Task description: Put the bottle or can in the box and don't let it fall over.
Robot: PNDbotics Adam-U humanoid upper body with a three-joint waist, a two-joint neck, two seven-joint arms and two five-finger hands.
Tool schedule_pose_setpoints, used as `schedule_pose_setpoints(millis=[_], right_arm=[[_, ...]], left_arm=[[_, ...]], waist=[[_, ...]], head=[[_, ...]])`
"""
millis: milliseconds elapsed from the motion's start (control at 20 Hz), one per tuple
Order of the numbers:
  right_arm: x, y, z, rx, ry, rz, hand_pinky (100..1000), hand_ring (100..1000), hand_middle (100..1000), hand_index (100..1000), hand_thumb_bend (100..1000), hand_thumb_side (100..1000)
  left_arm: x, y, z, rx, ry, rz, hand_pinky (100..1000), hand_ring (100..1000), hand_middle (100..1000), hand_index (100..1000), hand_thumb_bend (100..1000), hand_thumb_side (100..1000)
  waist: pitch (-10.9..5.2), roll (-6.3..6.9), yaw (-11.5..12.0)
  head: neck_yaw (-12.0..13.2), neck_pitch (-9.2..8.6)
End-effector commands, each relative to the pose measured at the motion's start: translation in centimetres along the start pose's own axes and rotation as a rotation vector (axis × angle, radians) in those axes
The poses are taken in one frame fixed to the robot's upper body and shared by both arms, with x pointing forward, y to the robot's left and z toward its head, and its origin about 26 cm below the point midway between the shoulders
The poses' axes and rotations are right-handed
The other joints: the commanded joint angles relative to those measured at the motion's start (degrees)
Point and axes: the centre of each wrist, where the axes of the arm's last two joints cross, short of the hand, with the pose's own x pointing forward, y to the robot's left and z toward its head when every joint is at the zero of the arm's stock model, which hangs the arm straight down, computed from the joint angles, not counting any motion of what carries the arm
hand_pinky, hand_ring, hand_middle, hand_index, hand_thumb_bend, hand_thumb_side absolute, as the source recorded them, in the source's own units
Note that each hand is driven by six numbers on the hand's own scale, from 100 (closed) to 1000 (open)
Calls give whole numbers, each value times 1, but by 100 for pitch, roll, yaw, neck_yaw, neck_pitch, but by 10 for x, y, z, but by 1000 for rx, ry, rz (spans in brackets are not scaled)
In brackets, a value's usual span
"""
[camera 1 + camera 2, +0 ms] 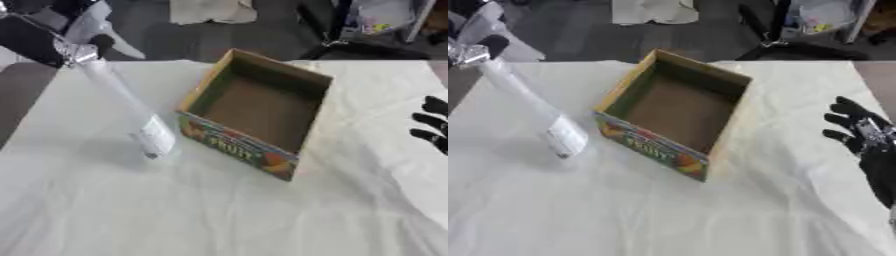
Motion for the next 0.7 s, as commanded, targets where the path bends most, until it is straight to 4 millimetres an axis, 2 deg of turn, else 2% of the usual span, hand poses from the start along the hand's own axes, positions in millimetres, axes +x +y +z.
schedule_pose_setpoints(millis=[50, 700], right_arm=[[11, -5, -2, 0, -25, 19, 852, 919, 1000, 795, 100, 746], [12, -7, 0, -7, -17, 15, 852, 917, 999, 795, 100, 738]], left_arm=[[12, 21, 8, 54, -18, -44, 494, 235, 295, 373, 100, 100], [23, 43, 7, 116, -29, -85, 498, 224, 289, 369, 116, 100]], waist=[[-202, 24, -14], [-380, 170, -119]], head=[[-19, 33], [-169, 103]])
